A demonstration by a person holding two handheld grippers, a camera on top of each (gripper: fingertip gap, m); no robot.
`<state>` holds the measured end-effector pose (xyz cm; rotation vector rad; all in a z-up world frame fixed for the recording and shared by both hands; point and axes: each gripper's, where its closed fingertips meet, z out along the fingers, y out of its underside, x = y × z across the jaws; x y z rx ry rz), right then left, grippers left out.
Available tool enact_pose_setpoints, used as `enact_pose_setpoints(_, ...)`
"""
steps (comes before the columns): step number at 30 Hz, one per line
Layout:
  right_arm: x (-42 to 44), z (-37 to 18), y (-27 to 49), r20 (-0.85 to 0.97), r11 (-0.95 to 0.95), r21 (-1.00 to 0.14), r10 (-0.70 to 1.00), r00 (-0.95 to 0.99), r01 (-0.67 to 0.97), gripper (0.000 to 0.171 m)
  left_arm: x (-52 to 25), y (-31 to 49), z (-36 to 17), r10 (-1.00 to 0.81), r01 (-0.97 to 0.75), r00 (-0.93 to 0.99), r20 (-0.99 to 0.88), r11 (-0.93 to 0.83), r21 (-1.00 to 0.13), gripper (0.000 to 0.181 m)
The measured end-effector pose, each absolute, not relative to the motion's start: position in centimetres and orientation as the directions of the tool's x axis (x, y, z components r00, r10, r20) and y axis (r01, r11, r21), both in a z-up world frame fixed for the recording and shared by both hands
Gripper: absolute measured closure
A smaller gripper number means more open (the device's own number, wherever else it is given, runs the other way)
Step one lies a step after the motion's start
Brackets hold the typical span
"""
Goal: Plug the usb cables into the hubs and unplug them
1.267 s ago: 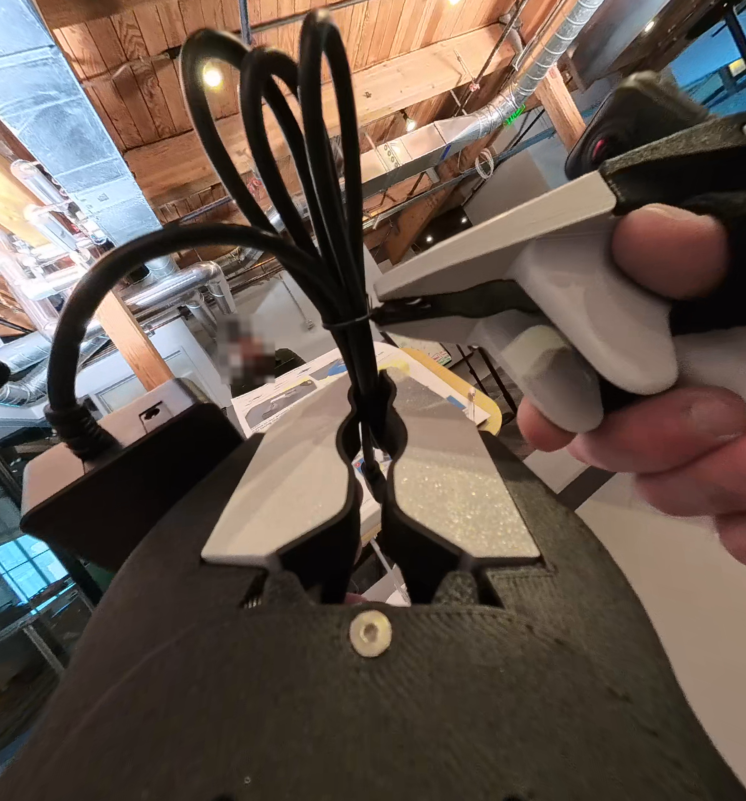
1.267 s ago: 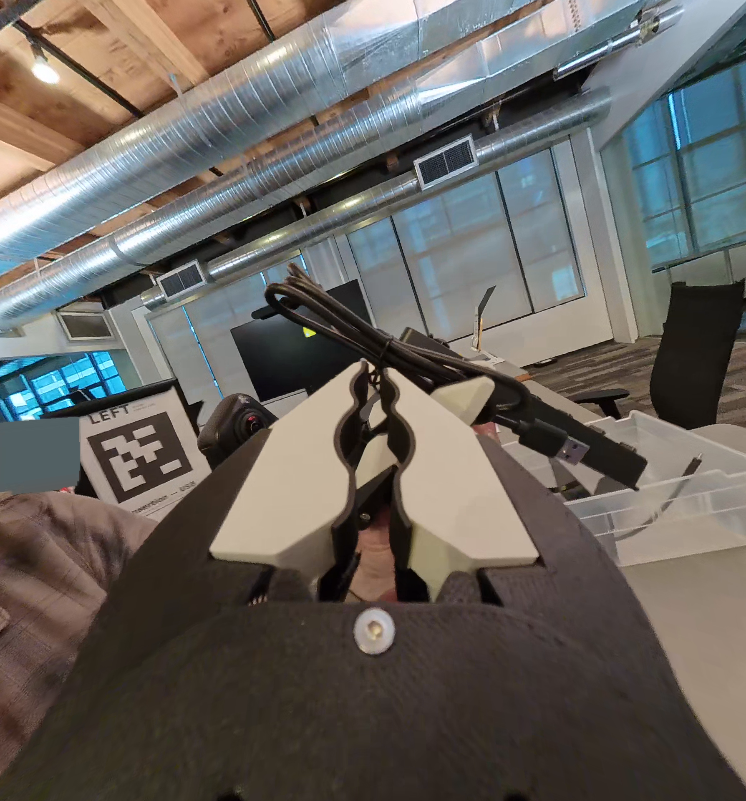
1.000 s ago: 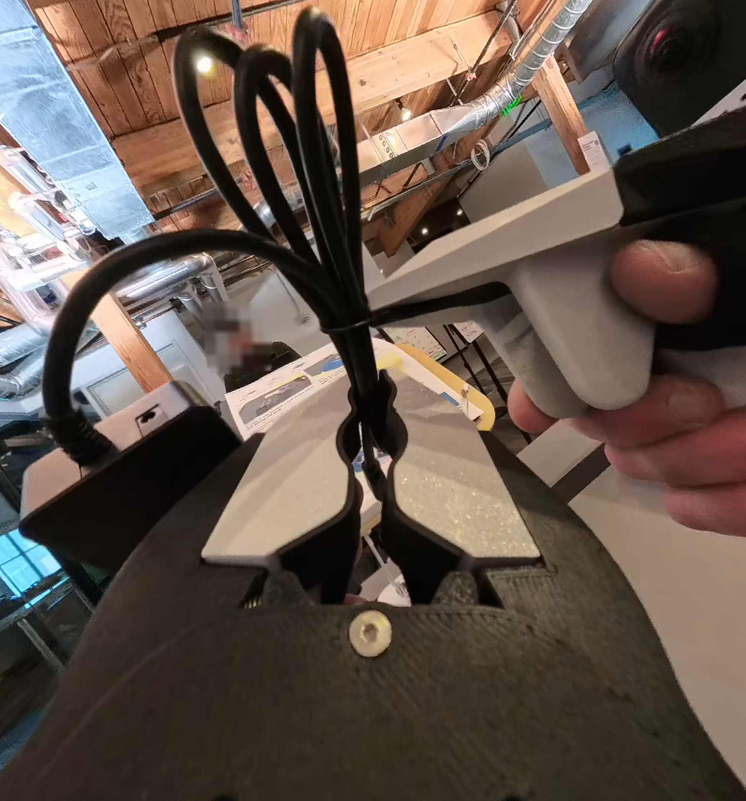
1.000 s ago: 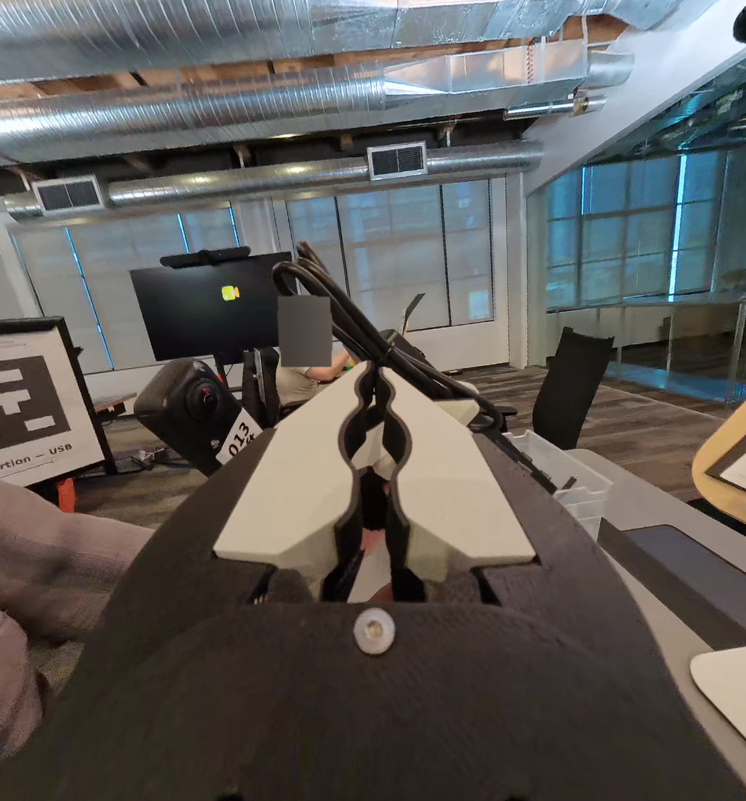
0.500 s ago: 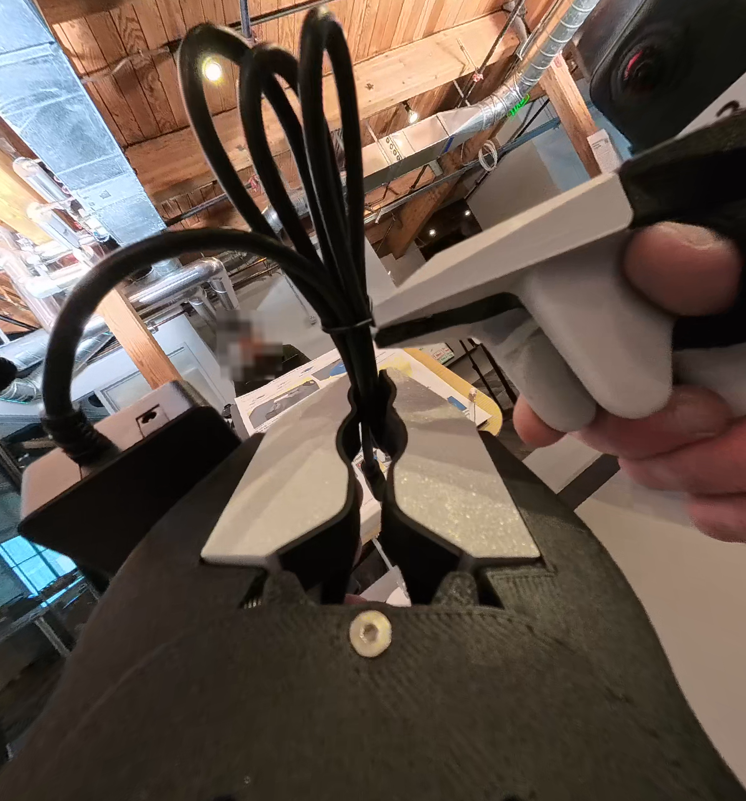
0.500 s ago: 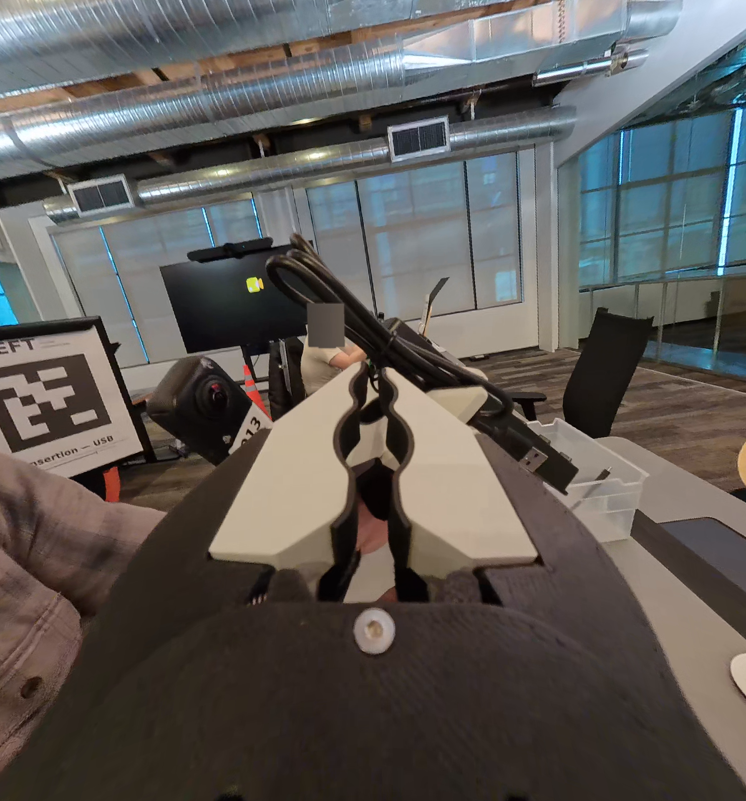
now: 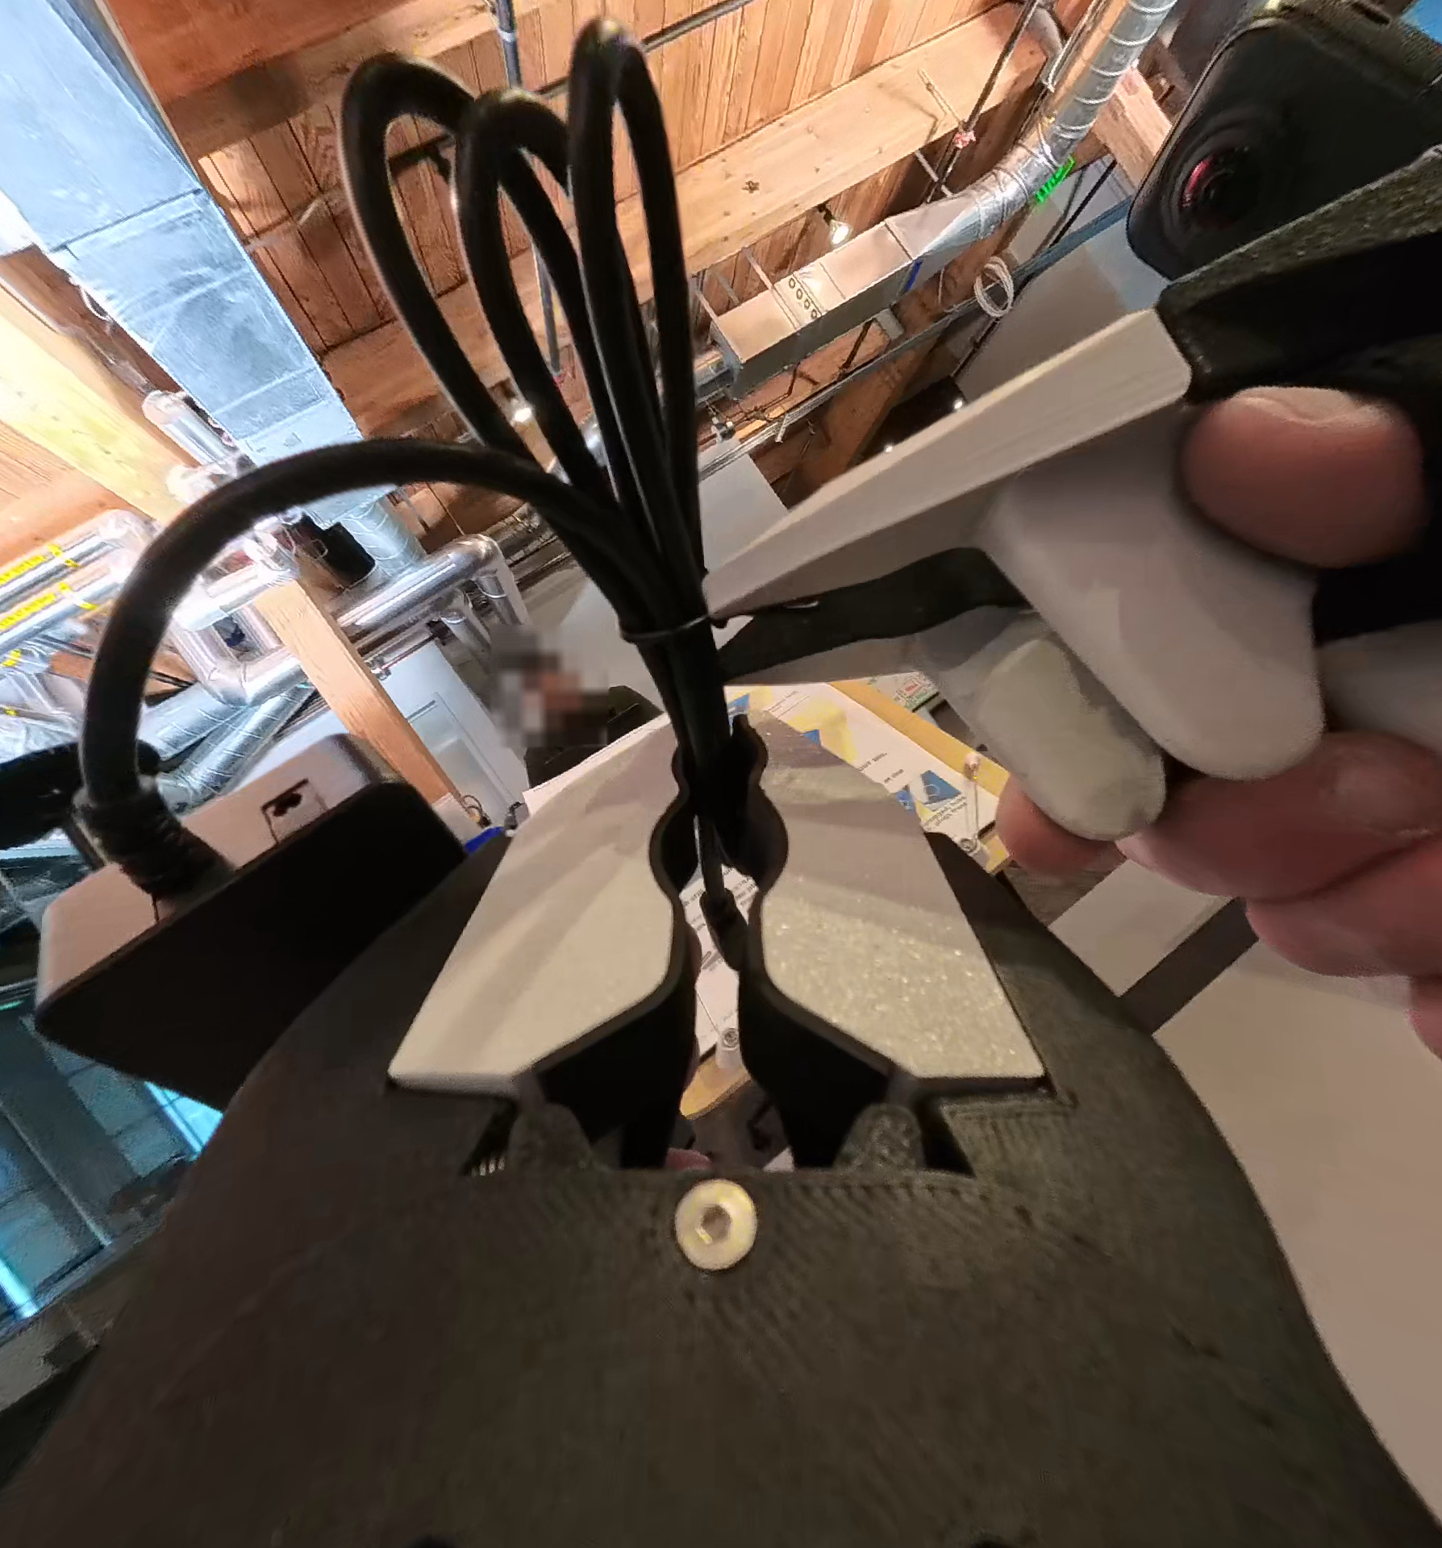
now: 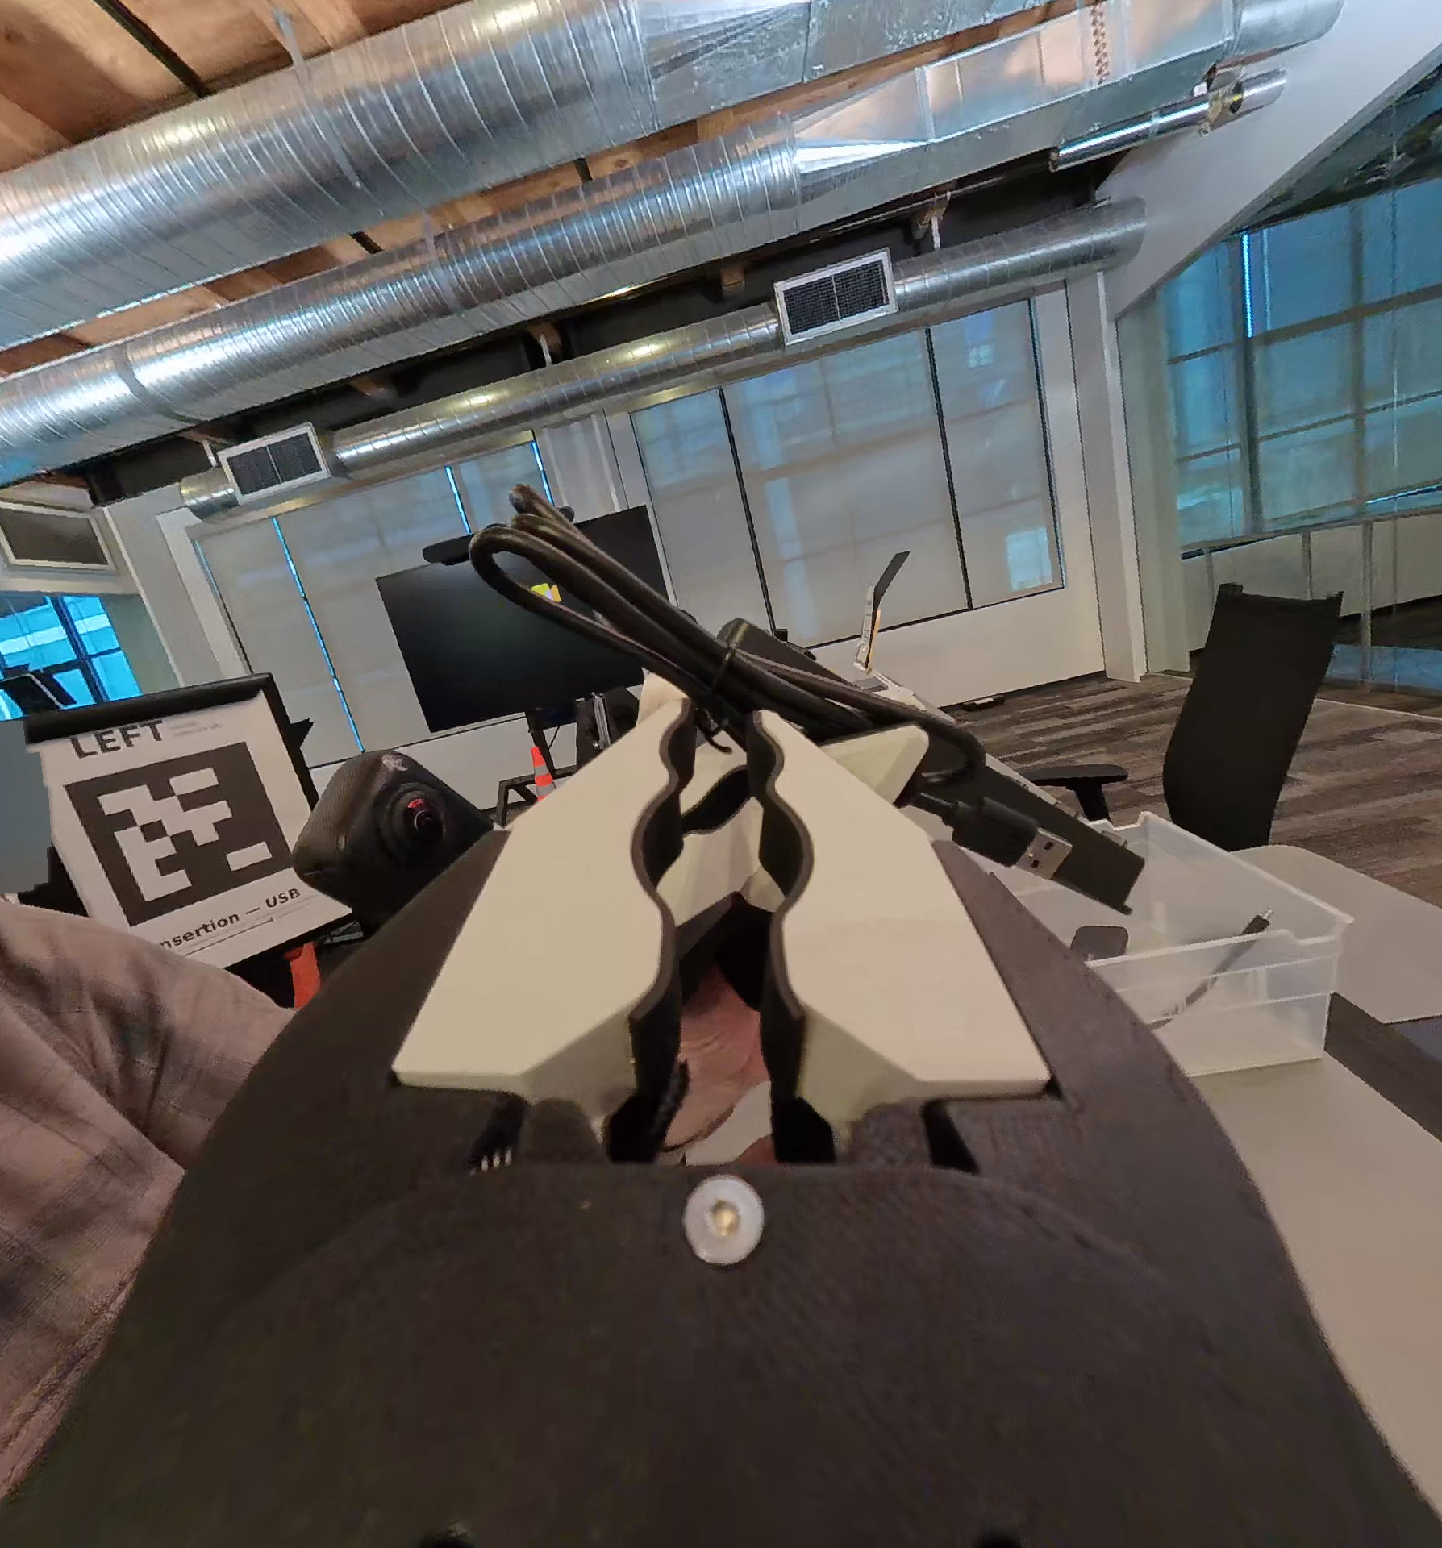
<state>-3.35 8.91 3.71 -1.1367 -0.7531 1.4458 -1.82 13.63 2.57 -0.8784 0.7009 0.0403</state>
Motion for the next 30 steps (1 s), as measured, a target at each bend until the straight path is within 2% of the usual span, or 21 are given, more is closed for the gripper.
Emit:
enact_pose_setpoints(6,-3.3,3.9,8.8,-0.224,-0.186,-0.909,0.973,0.06,-0.372,0.171,-1.9,13.8,2.5,-0.227,-0.327,0.778,-0.586,0.651,-0.685,0.175)
enact_pose_setpoints(10,-3.3,3.7,9.0,-0.129,-0.07,-0.942,0.978,0.165,-0.327,0.171,-1.8,14.0,2.3,-0.238,-0.332,0.773,-0.589,0.639,-0.694,0.176)
enact_pose_setpoints(13,-3.2,3.6,9.3,0.053,0.13,-0.968,0.942,0.33,-0.216,0.171,-1.7,14.3,2.0,-0.272,-0.33,0.765,-0.584,0.614,-0.717,0.176)
enact_pose_setpoints(15,-3.0,3.4,9.6,0.248,0.311,-0.948,0.855,0.455,-0.069,0.171,-1.5,14.4,1.7,-0.316,-0.314,0.758,-0.571,0.59,-0.744,0.176)
enact_pose_setpoints(17,-2.6,3.4,10.0,0.499,0.504,-0.849,0.666,0.555,0.159,0.171,-1.1,14.5,1.4,-0.391,-0.283,0.746,-0.539,0.547,-0.788,0.176)
enact_pose_setpoints(18,-2.3,3.4,10.2,0.631,0.584,-0.755,0.526,0.57,0.298,0.171,-0.8,14.5,1.2,-0.448,-0.253,0.737,-0.506,0.512,-0.821,0.177)
enact_pose_setpoints(19,-2.1,3.2,10.5,0.784,0.649,-0.59,0.319,0.533,0.479,0.171,-0.6,14.6,0.8,-0.496,-0.245,0.721,-0.485,0.472,-0.847,0.176)
enact_pose_setpoints(20,-1.9,3.0,10.6,0.897,0.669,-0.375,0.09,0.432,0.641,0.171,-0.4,14.5,0.6,-0.539,-0.222,0.71,-0.454,0.44,-0.87,0.176)
enact_pose_setpoints(21,-1.7,2.9,10.6,0.941,0.647,-0.203,-0.078,0.329,0.735,0.171,-0.2,14.5,0.3,-0.593,-0.189,0.693,-0.41,0.399,-0.897,0.178)
enact_pose_setpoints(22,-1.6,2.9,10.6,0.949,0.624,-0.127,-0.15,0.278,0.771,0.171,0.2,14.4,-0.1,-0.648,-0.166,0.67,-0.364,0.347,-0.923,0.177)
enact_pose_setpoints(25,-1.5,3.1,10.4,0.938,0.59,0.017,-0.289,0.191,0.807,0.171,0.9,13.5,-0.4,-0.786,-0.067,0.586,-0.199,0.198,-0.978,0.177)
enact_pose_setpoints(26,-1.6,3.1,10.4,0.935,0.591,0.028,-0.301,0.188,0.806,0.171,1.1,13.2,-0.4,-0.815,-0.04,0.558,-0.155,0.16,-0.986,0.179)
enact_pose_setpoints(28,-1.7,3.1,10.4,0.933,0.612,0.027,-0.3,0.201,0.79,0.171,1.4,12.9,-0.4,-0.852,0.007,0.515,-0.089,0.108,-0.994,0.178)
enact_pose_setpoints(29,-1.6,3.1,10.5,0.936,0.636,-0.006,-0.267,0.228,0.771,0.171,1.4,13.1,-0.5,-0.848,0.004,0.522,-0.097,0.116,-0.993,0.178)
enact_pose_setpoints(30,-1.5,3.1,10.7,0.939,0.666,-0.093,-0.189,0.288,0.74,0.171,1.4,13.2,-0.5,-0.833,-0.004,0.537,-0.13,0.151,-0.988,0.177)
